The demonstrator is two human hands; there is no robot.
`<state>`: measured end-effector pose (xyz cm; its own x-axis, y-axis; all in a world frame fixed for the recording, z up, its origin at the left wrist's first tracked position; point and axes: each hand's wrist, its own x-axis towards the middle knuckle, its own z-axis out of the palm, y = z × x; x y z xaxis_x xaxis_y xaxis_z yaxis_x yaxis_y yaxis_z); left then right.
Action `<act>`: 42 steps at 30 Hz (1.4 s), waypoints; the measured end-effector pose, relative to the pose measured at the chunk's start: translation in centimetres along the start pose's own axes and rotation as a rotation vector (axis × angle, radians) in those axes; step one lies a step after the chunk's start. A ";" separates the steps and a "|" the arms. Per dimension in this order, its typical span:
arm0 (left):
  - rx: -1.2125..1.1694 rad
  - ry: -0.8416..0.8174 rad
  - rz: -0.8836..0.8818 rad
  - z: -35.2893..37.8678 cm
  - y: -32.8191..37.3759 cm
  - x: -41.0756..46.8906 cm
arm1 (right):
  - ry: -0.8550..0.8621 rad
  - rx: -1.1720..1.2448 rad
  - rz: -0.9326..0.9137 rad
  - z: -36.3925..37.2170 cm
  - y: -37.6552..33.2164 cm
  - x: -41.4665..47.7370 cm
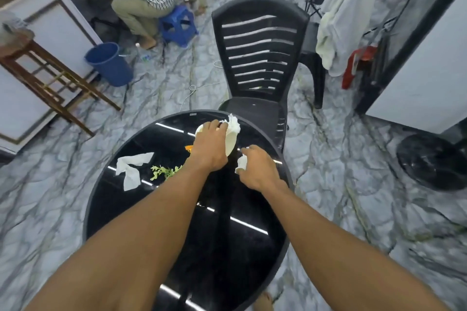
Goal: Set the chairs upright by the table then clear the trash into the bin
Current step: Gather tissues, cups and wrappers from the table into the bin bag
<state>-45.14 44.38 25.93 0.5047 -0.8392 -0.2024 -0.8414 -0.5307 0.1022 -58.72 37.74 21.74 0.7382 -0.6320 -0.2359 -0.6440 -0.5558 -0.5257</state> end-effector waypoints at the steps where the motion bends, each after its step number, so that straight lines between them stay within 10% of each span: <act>1: 0.061 -0.020 0.004 0.3 -0.3 0.6 | -0.013 -0.012 -0.007 0.4 -0.1 0.5; 14: 0.349 -0.108 0.131 3.1 -1.7 2.1 | 0.025 0.070 0.075 2.1 1.8 1.7; 22: 0.135 -0.083 0.190 -0.3 1.8 -1.2 | 0.173 0.109 0.139 -1.2 1.5 -2.3; 42: 0.114 -0.133 0.851 2.3 21.5 -24.7 | 0.547 0.127 0.636 -5.0 7.0 -39.6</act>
<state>-76.14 53.94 30.91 -0.3260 -0.9208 -0.2141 -0.9403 0.2924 0.1743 -93.52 56.18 31.46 0.0210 -0.9941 -0.1062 -0.8519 0.0378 -0.5224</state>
